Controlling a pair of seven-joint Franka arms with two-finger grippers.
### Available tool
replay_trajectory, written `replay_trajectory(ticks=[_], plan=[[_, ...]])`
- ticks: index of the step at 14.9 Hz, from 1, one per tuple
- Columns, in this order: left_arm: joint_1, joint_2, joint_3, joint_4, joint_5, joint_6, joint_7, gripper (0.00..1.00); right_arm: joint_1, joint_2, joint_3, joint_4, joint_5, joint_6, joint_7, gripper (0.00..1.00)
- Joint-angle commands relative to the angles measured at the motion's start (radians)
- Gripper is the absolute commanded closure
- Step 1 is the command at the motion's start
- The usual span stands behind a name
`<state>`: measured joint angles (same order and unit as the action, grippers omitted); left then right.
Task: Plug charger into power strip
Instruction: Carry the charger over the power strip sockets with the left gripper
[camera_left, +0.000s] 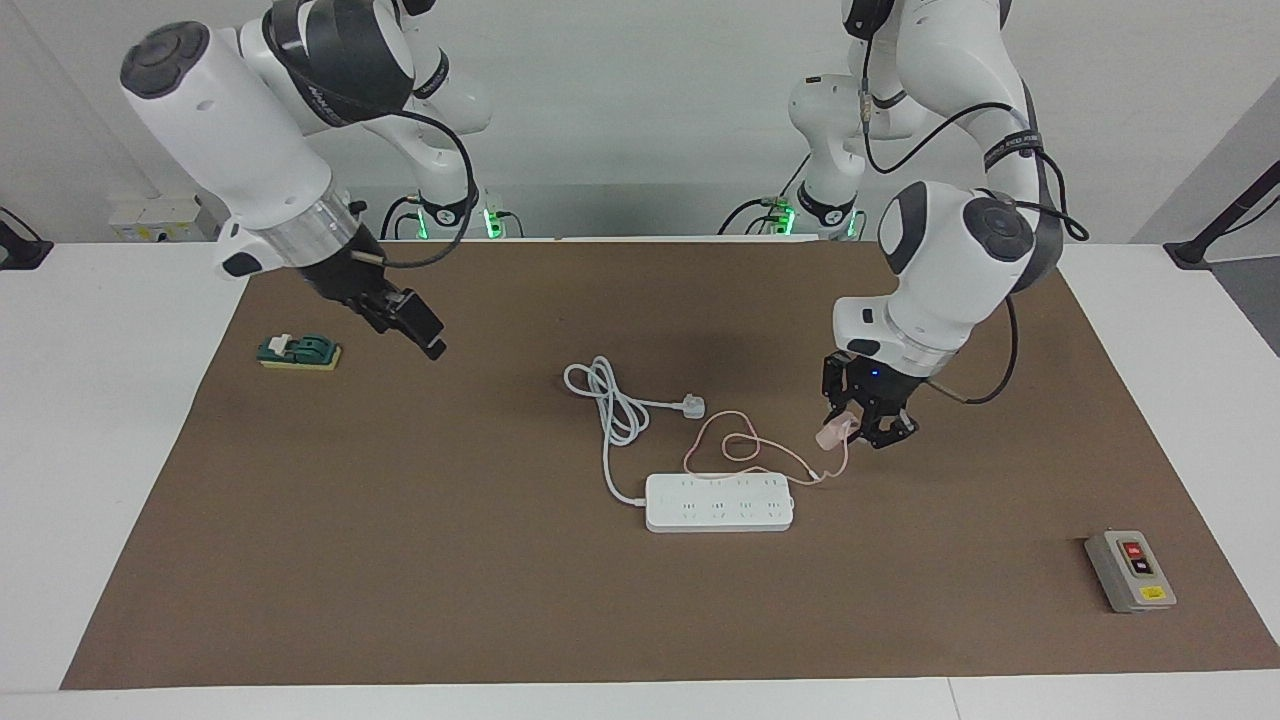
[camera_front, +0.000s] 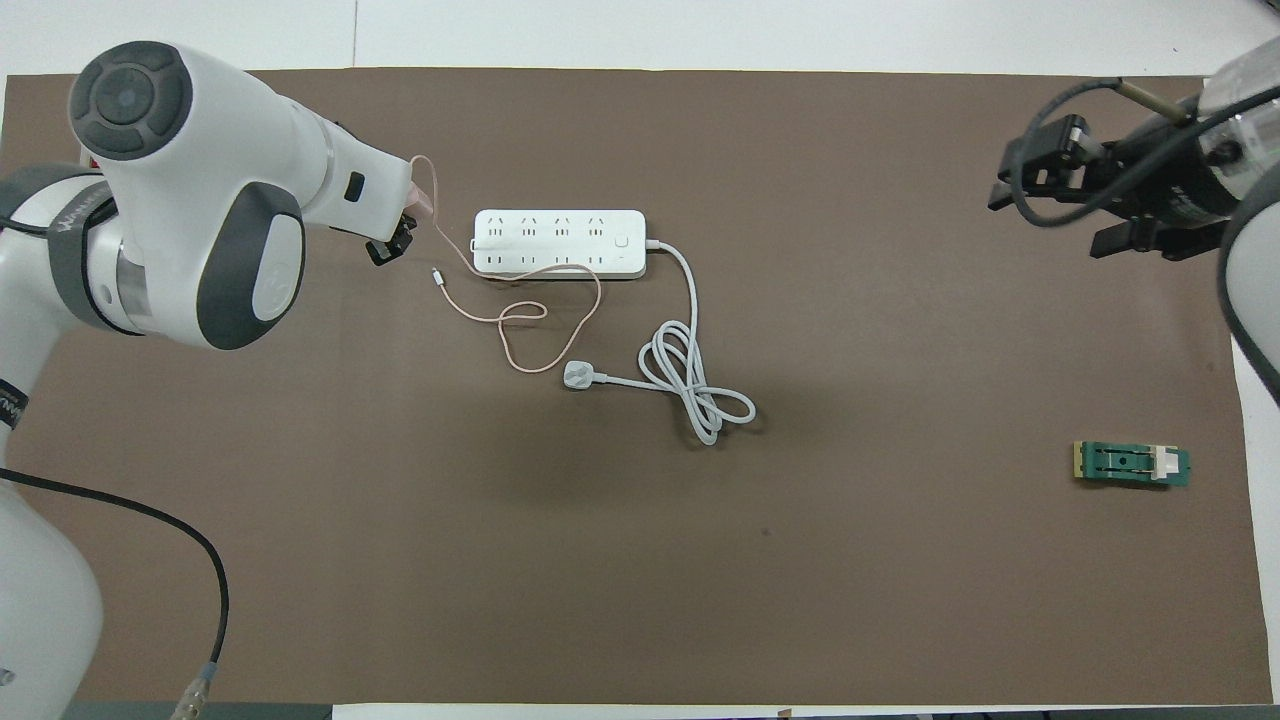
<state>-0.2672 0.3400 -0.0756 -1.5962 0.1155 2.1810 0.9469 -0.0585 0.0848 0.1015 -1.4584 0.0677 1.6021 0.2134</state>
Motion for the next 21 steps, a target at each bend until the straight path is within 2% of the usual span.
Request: replay_trajectory(ticks=[1,3,5,8,10,12,15,17,21], plan=[[-0.032,0.03,0.016,0.009,0.137,0.1,0.105,1.0,-0.027,-0.123,-0.017,-0.147,-0.043,0.007,-0.245,0.0],[-0.049,0.03,0.017,-0.037,0.196,0.227,0.211,1.0,-0.018,-0.145,-0.048,-0.171,-0.083,-0.02,-0.339,0.0],[-0.05,0.03,0.016,-0.076,0.288,0.318,0.23,1.0,0.0,-0.134,-0.089,-0.172,-0.089,-0.057,-0.338,0.0],[-0.056,0.037,0.011,-0.091,0.286,0.31,0.213,1.0,-0.014,-0.129,-0.098,-0.171,-0.088,-0.062,-0.342,0.0],[-0.073,0.031,0.01,-0.149,0.241,0.306,0.144,1.0,-0.012,-0.125,-0.1,-0.158,-0.088,-0.092,-0.341,0.0],[-0.081,0.04,0.005,-0.163,0.225,0.318,0.122,1.0,-0.012,-0.126,-0.1,-0.158,-0.089,-0.132,-0.341,0.0],[-0.115,0.062,0.002,-0.186,0.13,0.309,0.017,1.0,-0.01,-0.125,-0.1,-0.142,-0.094,-0.171,-0.324,0.0],[-0.122,0.059,0.002,-0.206,0.113,0.307,-0.019,1.0,0.0,-0.119,-0.092,-0.12,-0.112,-0.194,-0.255,0.0],[-0.118,0.057,0.002,-0.231,0.113,0.286,-0.031,1.0,0.002,-0.114,-0.086,-0.117,-0.161,-0.16,-0.226,0.0]])
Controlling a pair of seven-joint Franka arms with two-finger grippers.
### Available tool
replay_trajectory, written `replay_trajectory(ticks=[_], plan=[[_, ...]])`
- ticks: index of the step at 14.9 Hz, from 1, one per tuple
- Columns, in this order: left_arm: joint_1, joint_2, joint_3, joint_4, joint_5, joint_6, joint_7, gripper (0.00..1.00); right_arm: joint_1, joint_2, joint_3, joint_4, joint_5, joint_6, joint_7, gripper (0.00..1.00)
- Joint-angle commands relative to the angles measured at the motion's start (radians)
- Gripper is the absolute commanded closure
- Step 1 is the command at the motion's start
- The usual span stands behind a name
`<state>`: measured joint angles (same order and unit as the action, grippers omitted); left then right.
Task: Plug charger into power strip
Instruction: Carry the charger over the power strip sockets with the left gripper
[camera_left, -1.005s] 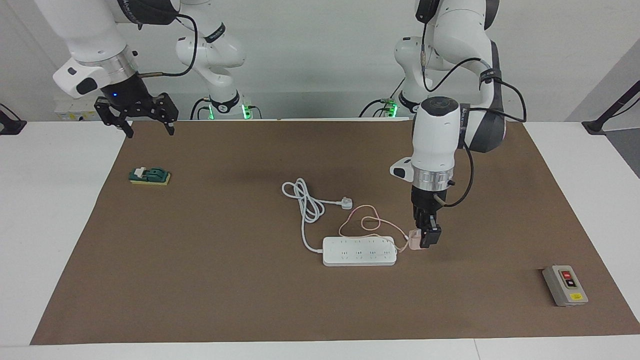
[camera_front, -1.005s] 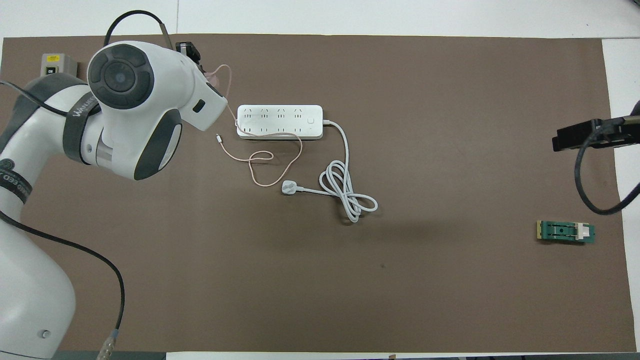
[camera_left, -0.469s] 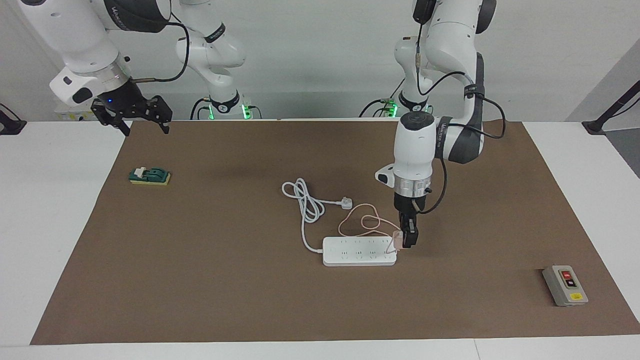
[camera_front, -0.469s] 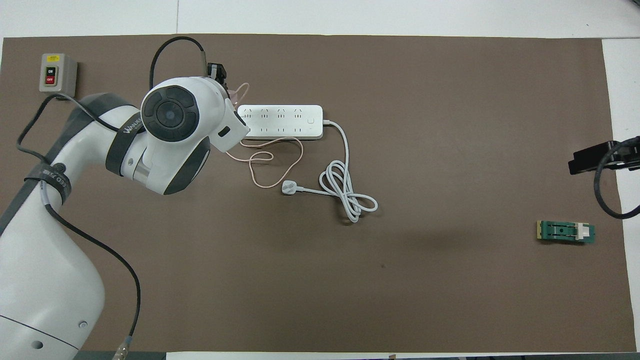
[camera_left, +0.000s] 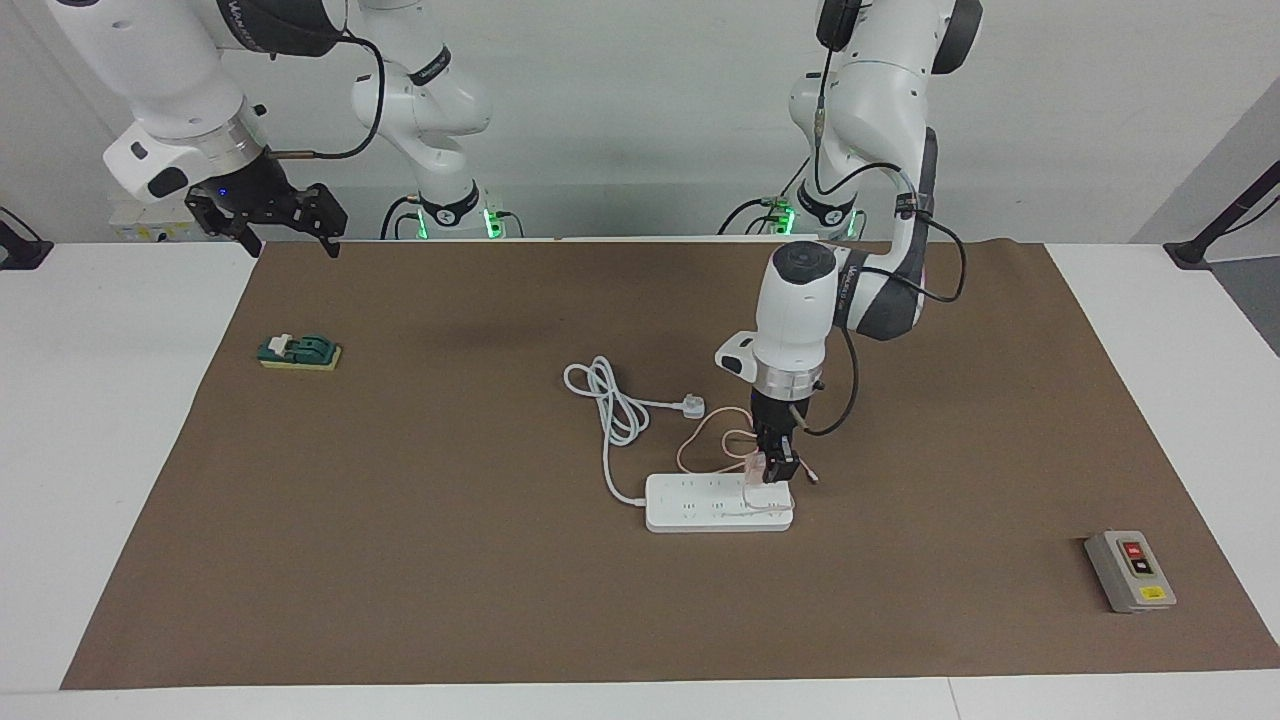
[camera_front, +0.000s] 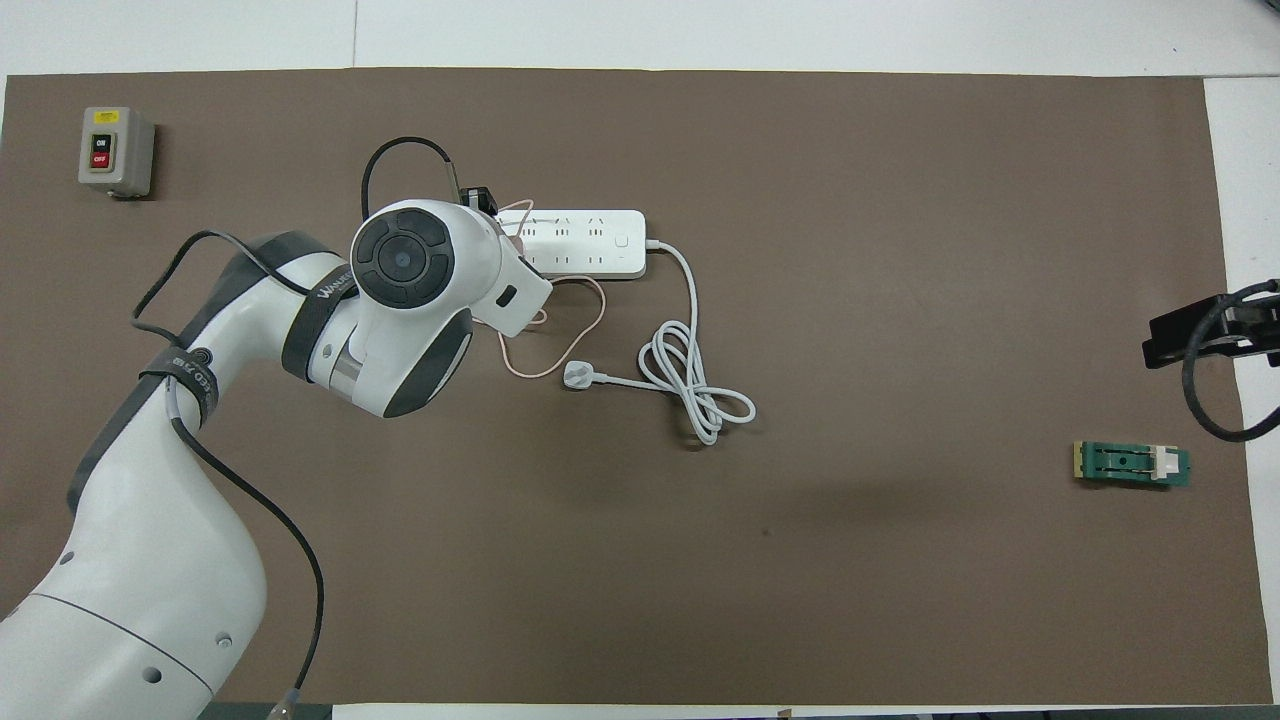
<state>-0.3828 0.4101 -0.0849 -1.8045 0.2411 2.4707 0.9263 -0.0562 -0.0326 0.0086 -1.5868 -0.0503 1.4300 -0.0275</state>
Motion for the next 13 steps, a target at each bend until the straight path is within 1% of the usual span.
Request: replay_trajectory(ticks=[1,3,7,9,13], plan=[[0.001,-0.014,0.011,-0.016,-0.012,-0.027,-0.011,1.0,-0.001,0.003,0.01,0.01,-0.045,0.026,0.015,0.0],[0.007,-0.014,0.013,-0.016,-0.012,-0.035,-0.004,1.0,-0.001,0.005,0.011,0.01,-0.043,0.047,0.014,0.0],[0.018,-0.014,0.014,-0.013,-0.011,-0.033,0.003,1.0,-0.001,0.005,0.013,0.01,-0.03,0.046,0.014,0.0],[0.018,-0.013,0.014,-0.022,-0.011,-0.009,0.003,1.0,-0.002,0.005,0.034,0.011,-0.011,0.05,0.02,0.0],[0.018,-0.002,0.013,-0.024,-0.011,0.045,0.003,1.0,-0.002,0.006,0.034,0.011,0.013,0.061,0.02,0.0]])
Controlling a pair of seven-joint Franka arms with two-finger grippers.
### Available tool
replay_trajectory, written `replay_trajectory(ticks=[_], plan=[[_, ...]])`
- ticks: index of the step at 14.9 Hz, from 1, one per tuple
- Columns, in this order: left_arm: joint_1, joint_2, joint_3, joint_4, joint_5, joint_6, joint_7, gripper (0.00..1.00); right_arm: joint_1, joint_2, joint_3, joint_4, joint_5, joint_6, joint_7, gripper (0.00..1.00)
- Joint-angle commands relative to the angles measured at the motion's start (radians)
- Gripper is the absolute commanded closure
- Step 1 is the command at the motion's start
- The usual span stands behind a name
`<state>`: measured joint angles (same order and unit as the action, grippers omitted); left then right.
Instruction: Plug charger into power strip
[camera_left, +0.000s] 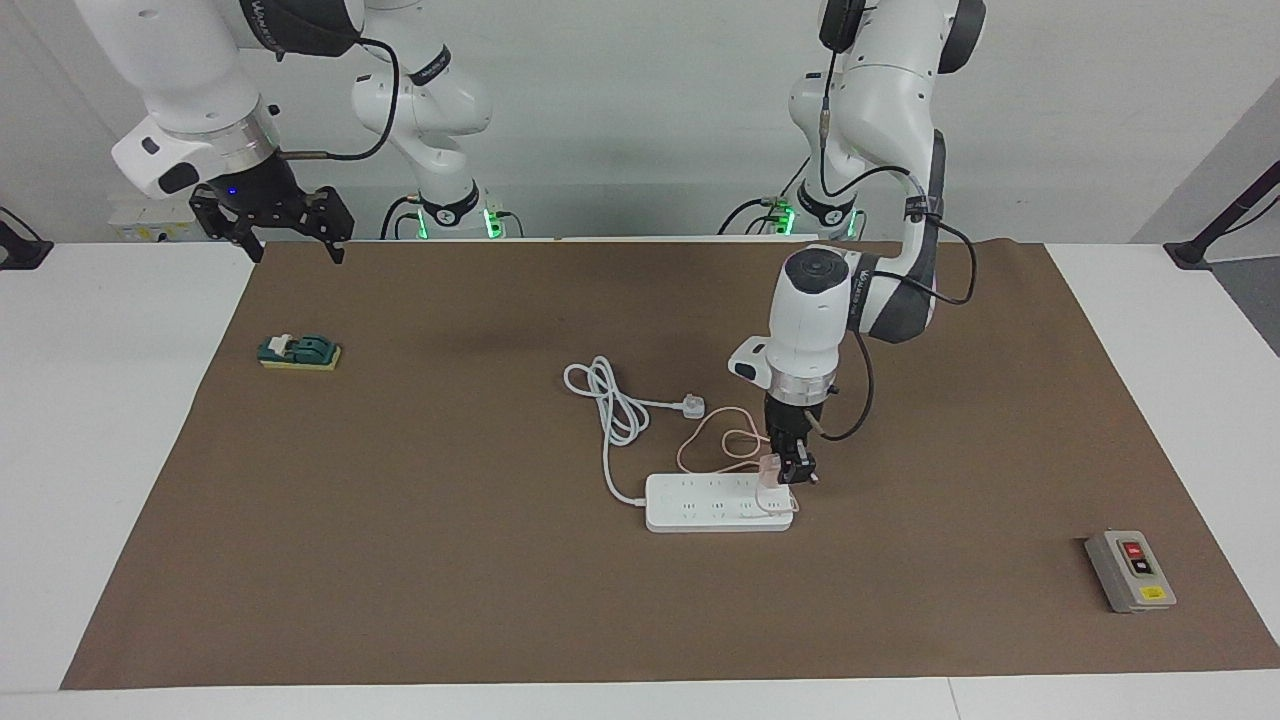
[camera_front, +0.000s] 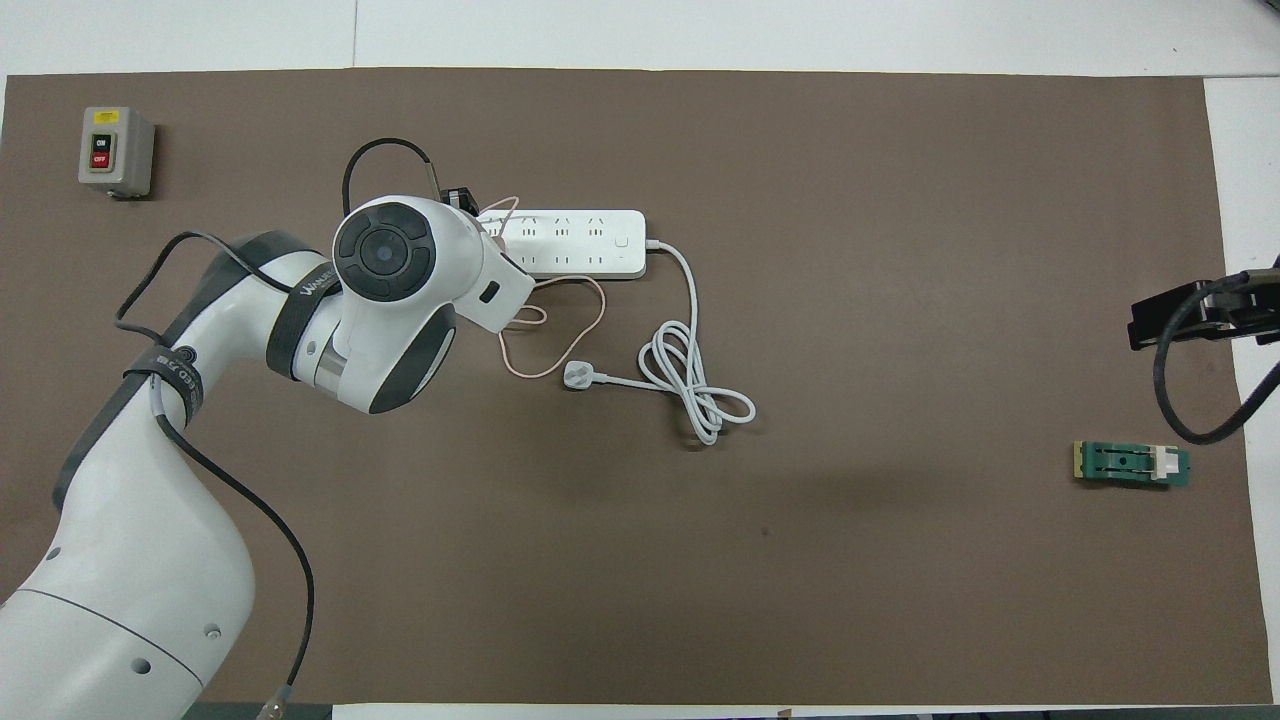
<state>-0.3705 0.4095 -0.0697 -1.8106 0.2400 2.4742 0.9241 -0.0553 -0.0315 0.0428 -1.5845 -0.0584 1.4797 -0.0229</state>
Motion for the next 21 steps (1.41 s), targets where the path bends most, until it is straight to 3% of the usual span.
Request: replay_trajectory(ticks=[1,21], plan=[[0.005,0.0,-0.002,-0.018,-0.01,0.046,0.007,1.0,-0.003,0.005,0.0,0.009,0.022,0.011,0.014,0.0],[0.007,-0.011,0.002,-0.052,-0.011,0.042,0.041,1.0,-0.005,-0.001,0.0,0.009,0.042,0.005,0.011,0.0]])
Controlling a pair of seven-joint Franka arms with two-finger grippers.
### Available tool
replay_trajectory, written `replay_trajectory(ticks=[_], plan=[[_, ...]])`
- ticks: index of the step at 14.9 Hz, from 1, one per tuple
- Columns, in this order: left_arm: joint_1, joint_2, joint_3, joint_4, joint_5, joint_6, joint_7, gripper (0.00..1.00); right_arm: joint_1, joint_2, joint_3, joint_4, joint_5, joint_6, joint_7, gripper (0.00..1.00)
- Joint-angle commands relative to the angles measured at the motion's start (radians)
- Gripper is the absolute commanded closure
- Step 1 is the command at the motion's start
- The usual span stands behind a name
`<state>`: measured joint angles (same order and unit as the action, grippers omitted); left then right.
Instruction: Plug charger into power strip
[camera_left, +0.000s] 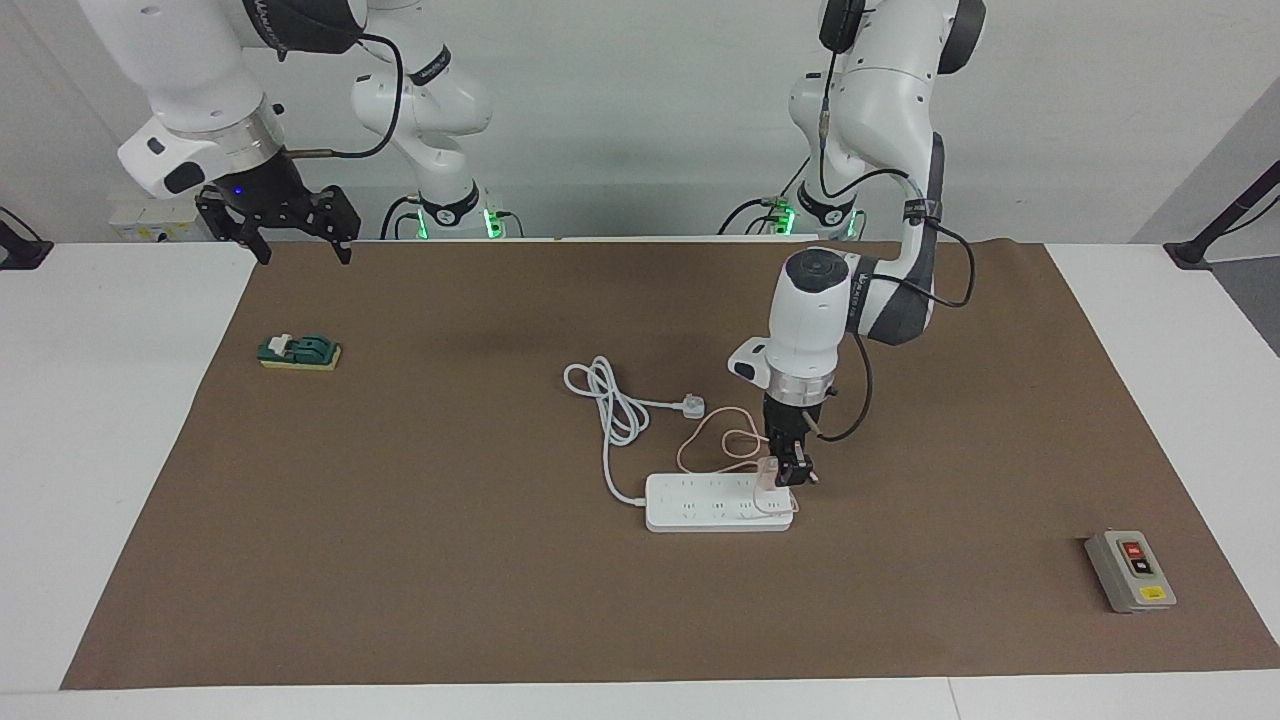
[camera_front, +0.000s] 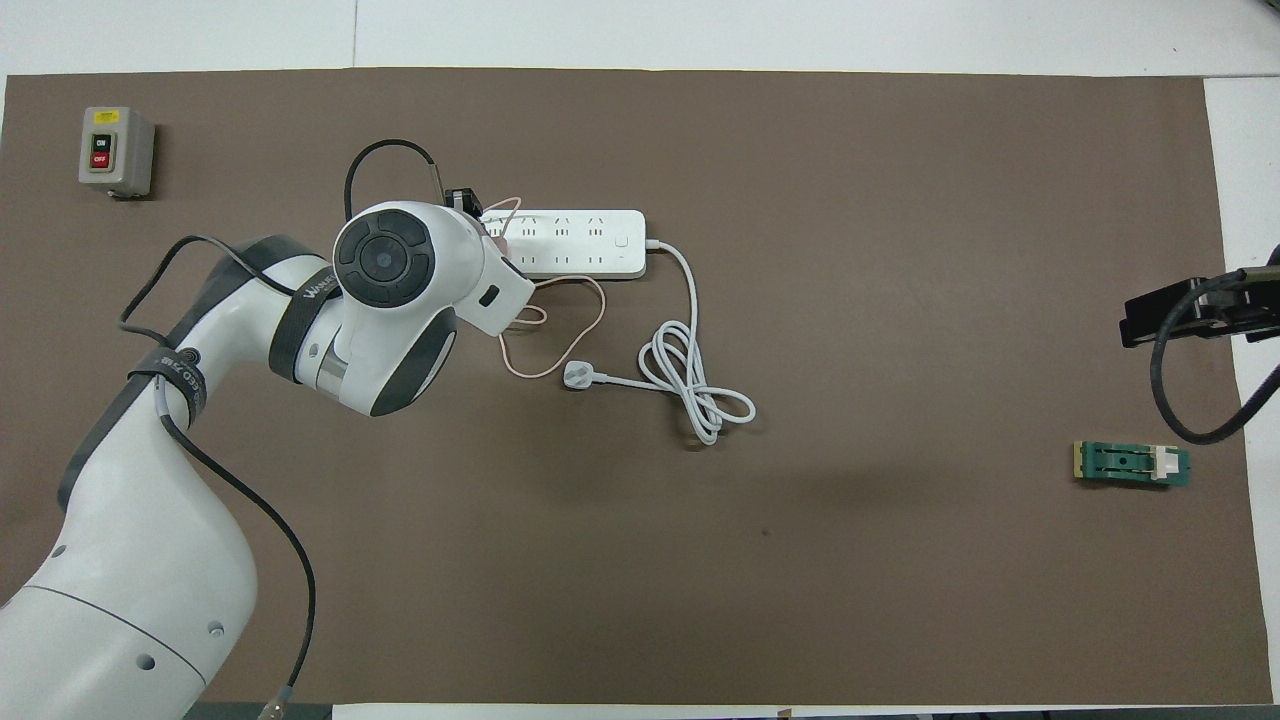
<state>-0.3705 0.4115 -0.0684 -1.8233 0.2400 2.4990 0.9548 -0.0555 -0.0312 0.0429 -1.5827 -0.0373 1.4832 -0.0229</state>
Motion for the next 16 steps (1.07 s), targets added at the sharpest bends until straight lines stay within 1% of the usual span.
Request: replay_trajectory(ticks=[1,6,9,16], plan=[[0.007,-0.013,0.001,-0.039,-0.011,0.014,0.01,1.0,-0.004,-0.002,0.0,0.007,0.019,0.002,0.012,0.0],[0.019,-0.013,-0.001,-0.039,-0.011,-0.002,0.01,1.0,-0.003,-0.006,0.002,0.006,0.022,0.003,0.011,0.0],[0.021,-0.014,-0.001,-0.034,-0.011,-0.018,0.009,1.0,-0.004,-0.006,0.0,0.004,0.051,0.002,0.011,0.0],[0.019,-0.014,-0.005,-0.03,-0.021,-0.034,-0.024,1.0,-0.004,-0.006,0.0,0.003,0.05,-0.001,0.009,0.0]])
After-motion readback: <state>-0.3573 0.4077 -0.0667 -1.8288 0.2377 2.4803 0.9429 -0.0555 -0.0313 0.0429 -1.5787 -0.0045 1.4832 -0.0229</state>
